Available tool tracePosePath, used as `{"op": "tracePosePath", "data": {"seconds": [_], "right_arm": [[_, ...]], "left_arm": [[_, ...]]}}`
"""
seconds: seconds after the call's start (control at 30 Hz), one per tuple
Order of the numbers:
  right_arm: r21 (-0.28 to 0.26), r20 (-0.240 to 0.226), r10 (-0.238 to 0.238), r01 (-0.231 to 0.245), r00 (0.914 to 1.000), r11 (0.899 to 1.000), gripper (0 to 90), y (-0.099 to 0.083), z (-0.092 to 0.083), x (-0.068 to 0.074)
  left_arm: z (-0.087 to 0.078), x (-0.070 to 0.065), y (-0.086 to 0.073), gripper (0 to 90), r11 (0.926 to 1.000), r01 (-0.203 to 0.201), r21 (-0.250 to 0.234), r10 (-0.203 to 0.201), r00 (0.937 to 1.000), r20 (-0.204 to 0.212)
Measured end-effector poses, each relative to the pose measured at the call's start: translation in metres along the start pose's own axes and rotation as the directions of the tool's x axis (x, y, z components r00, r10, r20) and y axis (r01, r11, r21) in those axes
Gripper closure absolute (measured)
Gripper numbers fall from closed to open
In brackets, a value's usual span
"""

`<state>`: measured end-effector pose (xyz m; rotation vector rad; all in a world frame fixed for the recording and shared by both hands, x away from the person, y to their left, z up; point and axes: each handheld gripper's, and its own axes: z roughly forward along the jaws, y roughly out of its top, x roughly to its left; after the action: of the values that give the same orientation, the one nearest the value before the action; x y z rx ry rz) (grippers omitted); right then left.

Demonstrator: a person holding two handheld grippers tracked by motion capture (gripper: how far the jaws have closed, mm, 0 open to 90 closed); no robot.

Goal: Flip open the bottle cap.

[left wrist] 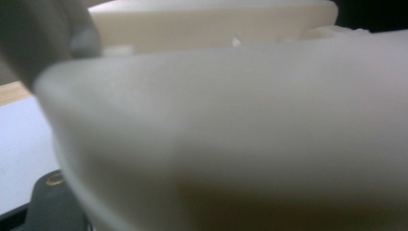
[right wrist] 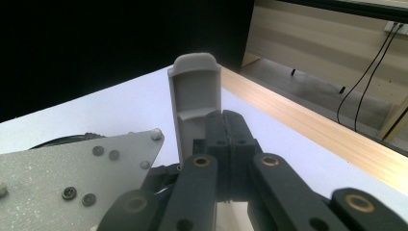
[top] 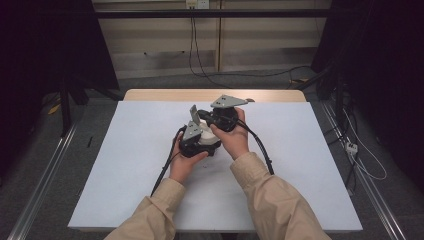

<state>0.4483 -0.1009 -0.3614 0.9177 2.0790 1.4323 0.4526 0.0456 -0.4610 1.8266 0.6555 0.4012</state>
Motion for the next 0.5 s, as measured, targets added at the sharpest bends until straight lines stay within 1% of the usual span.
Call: {"op": "tracePosePath", "data": {"seconds": [0.5], "right_arm": [[0.002, -0.009, -0.001, 0.001, 1.0, 1.0, 90.0, 0.0009, 0.0062, 0.0006]], "left_arm": [[-0.0002, 0.0003, 0.0, 18.5, 1.0, -0.003, 0.003, 0.003, 1.0, 0.002]]}}
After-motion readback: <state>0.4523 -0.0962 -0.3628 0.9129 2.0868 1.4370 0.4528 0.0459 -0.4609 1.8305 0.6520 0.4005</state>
